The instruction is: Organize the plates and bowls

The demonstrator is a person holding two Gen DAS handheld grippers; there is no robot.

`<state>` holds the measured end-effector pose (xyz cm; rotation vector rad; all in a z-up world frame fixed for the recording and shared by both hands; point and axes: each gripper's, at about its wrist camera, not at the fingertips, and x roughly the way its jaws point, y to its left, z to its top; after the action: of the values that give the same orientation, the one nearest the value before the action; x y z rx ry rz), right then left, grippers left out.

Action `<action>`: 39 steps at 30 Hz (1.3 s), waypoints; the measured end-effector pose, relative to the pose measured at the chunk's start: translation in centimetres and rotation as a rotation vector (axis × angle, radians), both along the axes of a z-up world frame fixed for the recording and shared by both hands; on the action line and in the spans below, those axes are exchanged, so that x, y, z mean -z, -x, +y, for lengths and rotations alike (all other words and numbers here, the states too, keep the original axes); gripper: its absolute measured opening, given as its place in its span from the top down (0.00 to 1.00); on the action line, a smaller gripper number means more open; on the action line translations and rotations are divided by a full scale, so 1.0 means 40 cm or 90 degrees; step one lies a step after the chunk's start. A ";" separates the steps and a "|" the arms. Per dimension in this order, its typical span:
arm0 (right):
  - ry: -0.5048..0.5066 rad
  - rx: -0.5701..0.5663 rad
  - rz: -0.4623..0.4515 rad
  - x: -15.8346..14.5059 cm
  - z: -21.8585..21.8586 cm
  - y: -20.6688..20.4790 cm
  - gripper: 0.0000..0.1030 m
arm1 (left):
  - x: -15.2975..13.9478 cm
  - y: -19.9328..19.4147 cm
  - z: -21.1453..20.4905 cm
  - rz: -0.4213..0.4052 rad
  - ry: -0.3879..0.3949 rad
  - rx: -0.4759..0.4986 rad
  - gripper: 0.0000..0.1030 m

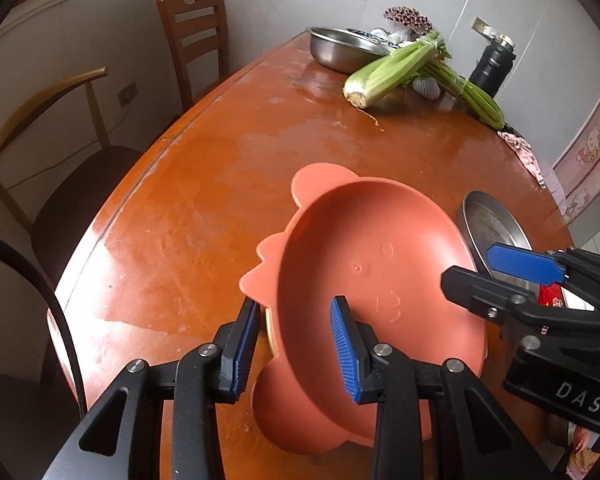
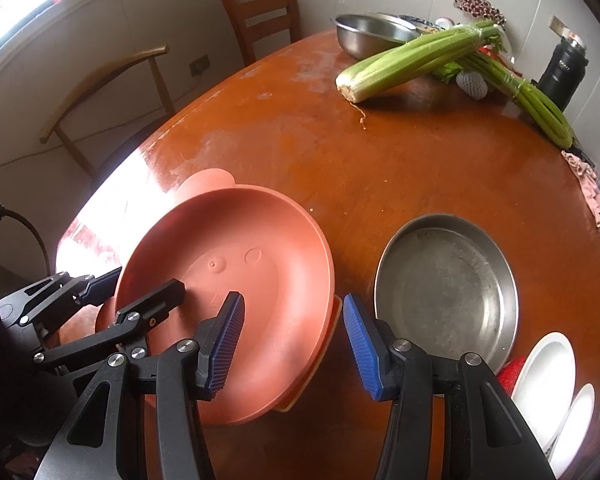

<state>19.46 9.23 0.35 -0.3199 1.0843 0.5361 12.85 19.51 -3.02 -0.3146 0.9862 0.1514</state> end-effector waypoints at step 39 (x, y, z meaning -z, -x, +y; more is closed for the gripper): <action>-0.150 0.138 -0.138 -0.240 -0.540 0.122 0.44 | -0.258 0.058 -0.384 -0.132 -0.052 0.093 0.47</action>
<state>14.58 -12.37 9.97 -0.0507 0.8235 0.4197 10.53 4.15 7.29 -0.1791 0.7916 0.0256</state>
